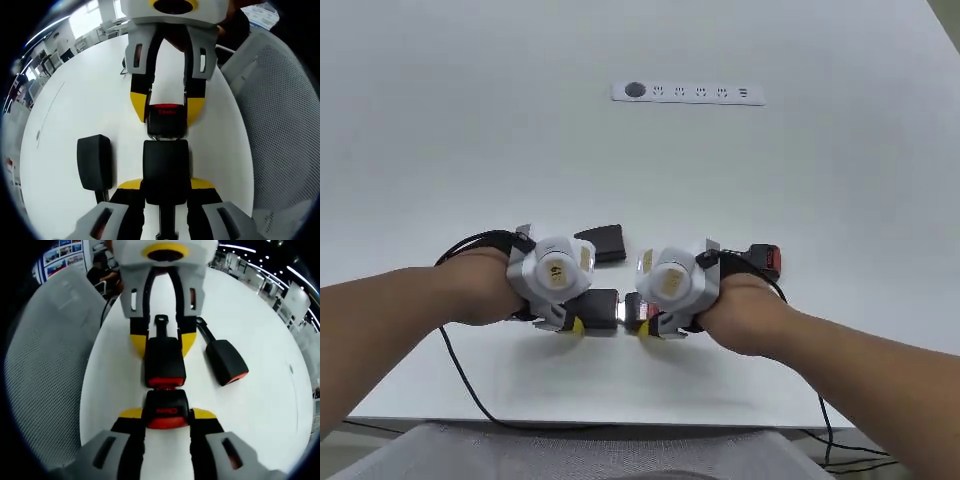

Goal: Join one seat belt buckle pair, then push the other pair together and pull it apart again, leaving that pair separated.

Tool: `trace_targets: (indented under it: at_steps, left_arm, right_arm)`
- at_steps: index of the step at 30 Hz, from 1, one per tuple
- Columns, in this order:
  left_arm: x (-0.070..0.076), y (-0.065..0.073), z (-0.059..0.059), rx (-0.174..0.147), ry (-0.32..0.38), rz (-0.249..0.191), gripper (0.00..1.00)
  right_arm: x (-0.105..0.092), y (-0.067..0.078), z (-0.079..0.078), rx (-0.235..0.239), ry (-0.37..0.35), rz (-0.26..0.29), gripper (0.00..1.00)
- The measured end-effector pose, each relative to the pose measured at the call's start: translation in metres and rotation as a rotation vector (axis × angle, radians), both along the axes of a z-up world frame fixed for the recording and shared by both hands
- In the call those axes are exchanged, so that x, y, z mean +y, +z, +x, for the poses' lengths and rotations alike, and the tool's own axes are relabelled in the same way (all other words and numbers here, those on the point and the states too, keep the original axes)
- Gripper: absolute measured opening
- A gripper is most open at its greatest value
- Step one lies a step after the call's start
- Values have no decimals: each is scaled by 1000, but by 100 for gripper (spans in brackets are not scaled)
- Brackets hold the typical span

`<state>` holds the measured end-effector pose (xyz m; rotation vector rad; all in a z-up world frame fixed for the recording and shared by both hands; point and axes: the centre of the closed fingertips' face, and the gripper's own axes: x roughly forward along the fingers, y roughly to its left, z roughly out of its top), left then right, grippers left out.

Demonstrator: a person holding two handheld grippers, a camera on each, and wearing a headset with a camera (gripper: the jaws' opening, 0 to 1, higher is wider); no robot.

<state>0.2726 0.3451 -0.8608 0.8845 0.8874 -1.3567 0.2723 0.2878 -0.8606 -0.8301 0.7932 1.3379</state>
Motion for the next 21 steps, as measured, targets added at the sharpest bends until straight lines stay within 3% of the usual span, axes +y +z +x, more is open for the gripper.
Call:
trace_targets:
  at_steps: [3, 15, 21]
  left_arm:
    - [0, 1, 1, 1, 0, -11, 32]
    - [2, 1, 2, -1, 15, -19, 32]
    - [3, 0, 1, 0, 35, -37, 32]
  right_arm:
    - [-2, -5, 1, 5, -2, 4, 33]
    - [-3, -3, 0, -13, 37, 21, 33]
    - [-4, -1, 1, 1, 23, 29, 33]
